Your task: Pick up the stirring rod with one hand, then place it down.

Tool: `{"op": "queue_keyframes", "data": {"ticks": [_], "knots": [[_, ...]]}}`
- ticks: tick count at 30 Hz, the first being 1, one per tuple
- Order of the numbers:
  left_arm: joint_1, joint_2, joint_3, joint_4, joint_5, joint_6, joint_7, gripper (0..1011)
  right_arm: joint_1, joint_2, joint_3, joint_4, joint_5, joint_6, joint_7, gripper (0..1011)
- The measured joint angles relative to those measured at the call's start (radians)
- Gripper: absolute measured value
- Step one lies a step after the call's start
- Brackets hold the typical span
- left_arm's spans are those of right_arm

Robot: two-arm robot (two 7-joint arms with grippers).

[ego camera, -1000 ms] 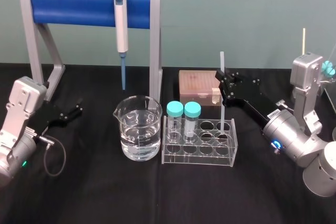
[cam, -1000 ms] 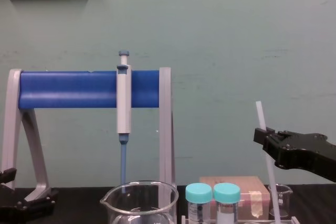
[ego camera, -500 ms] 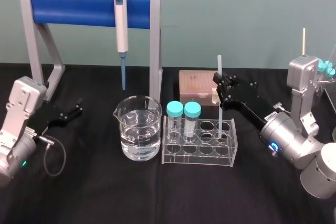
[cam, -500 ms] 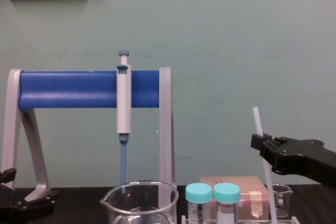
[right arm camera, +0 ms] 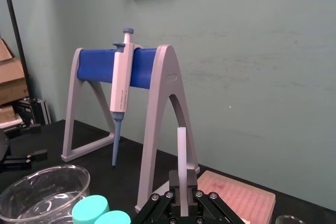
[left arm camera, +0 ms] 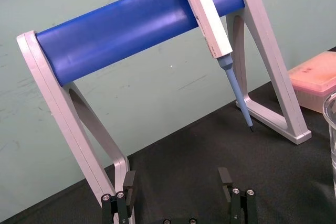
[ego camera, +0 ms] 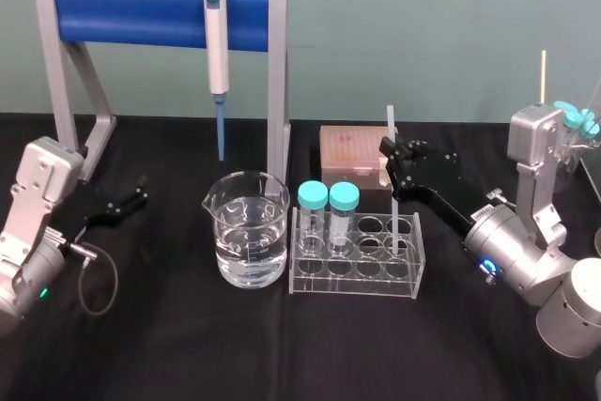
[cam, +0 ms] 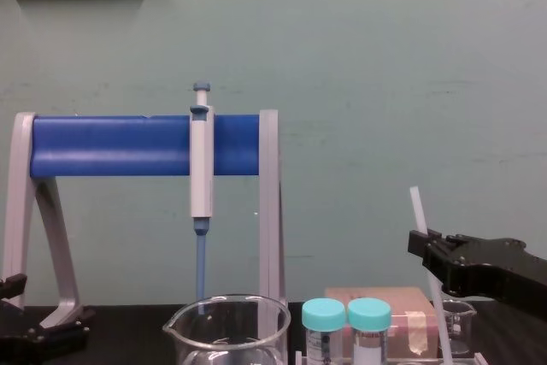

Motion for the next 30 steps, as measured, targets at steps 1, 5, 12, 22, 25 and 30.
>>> {"op": "queue_keyframes", "data": {"ticks": [1, 5, 12, 22, 25, 30], "knots": [[0.000, 0.000, 0.000, 0.000, 0.000, 0.000, 0.000, 1000, 0.000, 0.000, 0.000, 0.000, 0.000, 0.000, 0.000, 71], [0.000, 0.000, 0.000, 0.000, 0.000, 0.000, 0.000, 1000, 0.002, 0.000, -0.002, 0.007, -0.004, 0.005, -0.001, 72], [0.000, 0.000, 0.000, 0.000, 0.000, 0.000, 0.000, 1000, 0.004, 0.000, -0.006, 0.014, -0.010, 0.015, -0.003, 72], [0.000, 0.000, 0.000, 0.000, 0.000, 0.000, 0.000, 1000, 0.005, 0.003, -0.015, 0.015, -0.028, 0.034, -0.015, 71], [0.000, 0.000, 0.000, 0.000, 0.000, 0.000, 0.000, 1000, 0.005, 0.003, -0.014, 0.015, -0.027, 0.032, -0.015, 71], [0.000, 0.000, 0.000, 0.000, 0.000, 0.000, 0.000, 1001, 0.005, 0.003, -0.013, 0.014, -0.024, 0.031, -0.014, 72]]}}
